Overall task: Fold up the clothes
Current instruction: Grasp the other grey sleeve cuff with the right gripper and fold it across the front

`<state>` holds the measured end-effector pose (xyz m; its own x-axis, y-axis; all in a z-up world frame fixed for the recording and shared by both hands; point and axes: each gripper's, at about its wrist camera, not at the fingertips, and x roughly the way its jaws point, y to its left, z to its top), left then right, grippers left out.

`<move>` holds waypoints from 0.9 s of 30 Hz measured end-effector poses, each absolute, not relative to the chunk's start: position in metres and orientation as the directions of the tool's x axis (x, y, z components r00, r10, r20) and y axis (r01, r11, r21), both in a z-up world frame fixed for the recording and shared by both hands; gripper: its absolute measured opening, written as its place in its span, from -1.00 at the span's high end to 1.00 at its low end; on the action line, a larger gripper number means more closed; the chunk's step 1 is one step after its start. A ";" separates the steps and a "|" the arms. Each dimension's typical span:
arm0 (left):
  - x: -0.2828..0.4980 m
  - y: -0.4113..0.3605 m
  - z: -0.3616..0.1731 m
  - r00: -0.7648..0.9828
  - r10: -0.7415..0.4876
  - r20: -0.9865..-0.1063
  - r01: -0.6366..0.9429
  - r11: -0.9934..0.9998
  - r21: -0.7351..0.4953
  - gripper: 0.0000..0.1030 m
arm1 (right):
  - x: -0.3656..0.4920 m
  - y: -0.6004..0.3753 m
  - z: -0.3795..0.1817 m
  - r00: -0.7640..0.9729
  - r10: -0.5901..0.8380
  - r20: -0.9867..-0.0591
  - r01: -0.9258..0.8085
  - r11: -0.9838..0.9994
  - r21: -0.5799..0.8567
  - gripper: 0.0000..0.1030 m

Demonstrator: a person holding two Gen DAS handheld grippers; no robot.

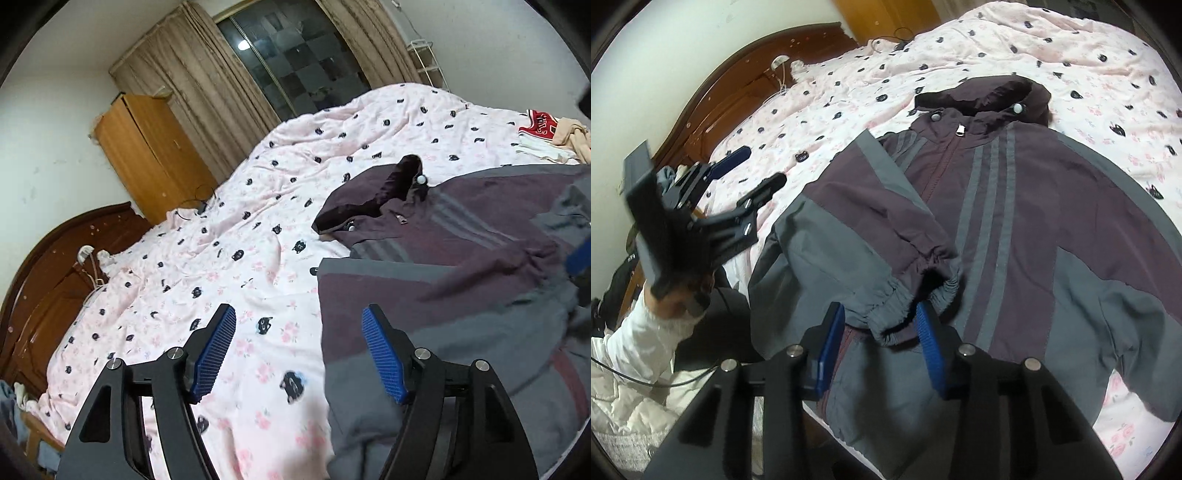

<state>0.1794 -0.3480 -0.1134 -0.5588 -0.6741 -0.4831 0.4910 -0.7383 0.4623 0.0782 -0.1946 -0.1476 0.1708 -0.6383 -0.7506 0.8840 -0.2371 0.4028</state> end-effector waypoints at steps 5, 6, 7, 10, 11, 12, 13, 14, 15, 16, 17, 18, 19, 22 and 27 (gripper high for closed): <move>0.153 -0.375 -0.122 -0.546 -0.611 -0.572 0.466 -0.790 0.399 -0.30 | 0.076 -0.198 -0.152 0.184 -0.641 -0.745 0.874 -0.240 0.422 0.23; 0.149 -0.378 -0.124 -0.545 -0.596 -0.590 0.461 -0.800 0.383 -0.30 | 0.076 -0.200 -0.153 0.183 -0.639 -0.747 0.874 -0.243 0.422 0.24; 0.142 -0.384 -0.127 -0.540 -0.575 -0.615 0.453 -0.814 0.362 -0.30 | 0.076 -0.201 -0.154 0.181 -0.638 -0.749 0.873 -0.246 0.421 0.25; 0.128 -0.391 -0.135 -0.527 -0.559 -0.640 0.435 -0.825 0.362 -0.30 | 0.072 -0.202 -0.155 0.176 -0.644 -0.745 0.864 -0.261 0.430 0.25; 0.124 -0.393 -0.138 -0.521 -0.556 -0.647 0.429 -0.826 0.364 -0.30 | 0.070 -0.202 -0.156 0.173 -0.647 -0.743 0.861 -0.267 0.433 0.25; 0.121 -0.395 -0.141 -0.515 -0.553 -0.655 0.425 -0.828 0.366 -0.30 | 0.068 -0.201 -0.155 0.167 -0.650 -0.741 0.858 -0.274 0.434 0.25; 0.118 -0.397 -0.144 -0.511 -0.548 -0.663 0.422 -0.831 0.362 -0.30 | 0.066 -0.200 -0.155 0.162 -0.654 -0.739 0.855 -0.281 0.436 0.25; 0.116 -0.399 -0.147 -0.503 -0.545 -0.671 0.421 -0.832 0.360 -0.30 | 0.064 -0.200 -0.155 0.159 -0.657 -0.737 0.852 -0.285 0.438 0.25; 0.114 -0.400 -0.150 -0.496 -0.540 -0.680 0.420 -0.834 0.357 -0.30 | 0.062 -0.200 -0.155 0.157 -0.659 -0.735 0.850 -0.289 0.440 0.25; 0.113 -0.402 -0.153 -0.488 -0.536 -0.688 0.420 -0.836 0.354 -0.30 | 0.061 -0.200 -0.155 0.154 -0.661 -0.735 0.849 -0.293 0.441 0.25; 0.112 -0.402 -0.156 -0.483 -0.535 -0.693 0.421 -0.836 0.352 -0.30 | 0.059 -0.201 -0.155 0.151 -0.662 -0.734 0.847 -0.296 0.441 0.26; 0.112 -0.403 -0.159 -0.478 -0.531 -0.700 0.421 -0.838 0.348 -0.30 | 0.059 -0.202 -0.155 0.147 -0.663 -0.734 0.846 -0.300 0.440 0.25; 0.111 -0.403 -0.161 -0.475 -0.525 -0.706 0.421 -0.840 0.342 -0.30 | 0.058 -0.203 -0.155 0.143 -0.663 -0.734 0.846 -0.304 0.439 0.25; 0.110 -0.405 -0.167 -0.465 -0.510 -0.724 0.418 -0.847 0.328 -0.30 | 0.055 -0.207 -0.156 0.138 -0.666 -0.733 0.841 -0.312 0.442 0.25; 0.108 -0.406 -0.171 -0.459 -0.497 -0.737 0.415 -0.853 0.317 -0.30 | 0.050 -0.215 -0.161 0.143 -0.664 -0.734 0.832 -0.320 0.453 0.25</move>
<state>0.1079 -0.4057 -0.1713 -0.4591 -0.4968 -0.7365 0.4147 -0.8530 0.3168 0.0504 -0.2148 -0.1607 0.1435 -0.6642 -0.7337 0.8322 -0.3202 0.4526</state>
